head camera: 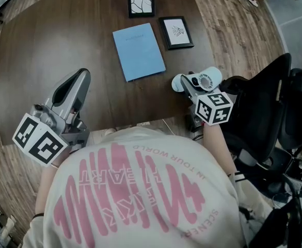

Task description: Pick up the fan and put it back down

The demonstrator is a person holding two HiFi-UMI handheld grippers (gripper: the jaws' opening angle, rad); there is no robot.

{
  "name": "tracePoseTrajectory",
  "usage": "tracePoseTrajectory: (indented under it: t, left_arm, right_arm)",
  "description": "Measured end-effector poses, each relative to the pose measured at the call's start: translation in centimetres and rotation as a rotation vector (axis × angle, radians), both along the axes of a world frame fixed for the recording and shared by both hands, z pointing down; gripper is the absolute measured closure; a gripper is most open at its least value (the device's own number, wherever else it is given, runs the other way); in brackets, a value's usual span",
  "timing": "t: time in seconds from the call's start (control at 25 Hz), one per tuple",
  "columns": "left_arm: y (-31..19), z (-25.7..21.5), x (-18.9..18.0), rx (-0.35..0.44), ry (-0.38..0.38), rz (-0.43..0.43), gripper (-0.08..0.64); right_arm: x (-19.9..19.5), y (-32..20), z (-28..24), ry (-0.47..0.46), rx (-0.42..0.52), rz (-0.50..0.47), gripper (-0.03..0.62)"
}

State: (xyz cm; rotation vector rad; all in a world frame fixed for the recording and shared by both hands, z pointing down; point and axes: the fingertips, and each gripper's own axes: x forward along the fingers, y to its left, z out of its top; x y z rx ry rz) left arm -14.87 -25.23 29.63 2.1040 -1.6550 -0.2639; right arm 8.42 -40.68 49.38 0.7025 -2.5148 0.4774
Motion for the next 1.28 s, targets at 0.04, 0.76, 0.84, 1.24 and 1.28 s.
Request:
tracePoseTrajectory:
  t: [0.04,0.76,0.84,1.24,1.28]
  left_arm:
    - [0.0,0.0,0.0,0.000,0.000,-0.003,0.540]
    - [0.9,0.9,-0.3,-0.023,0.017,-0.066,0.540]
    - [0.9,0.9,-0.2,-0.024,0.018,-0.064,0.540]
    - [0.9,1.2,0.0,-0.021,0.016,-0.069,0.540]
    - [0.9,1.3,0.0,-0.023,0.016,-0.069,0.540]
  right_arm:
    - [0.1,-0.2,0.1,0.004,0.002,0.007,0.445]
    - [0.0,-1.4,1.2,0.148,0.113,-0.050,0.445]
    - [0.0,-1.4,1.2,0.154,0.118,-0.053,0.444]
    - [0.0,-1.4,1.4,0.140,0.105,-0.057,0.443]
    - [-0.1,-1.3,1.5,0.143,0.106,-0.063,0.443]
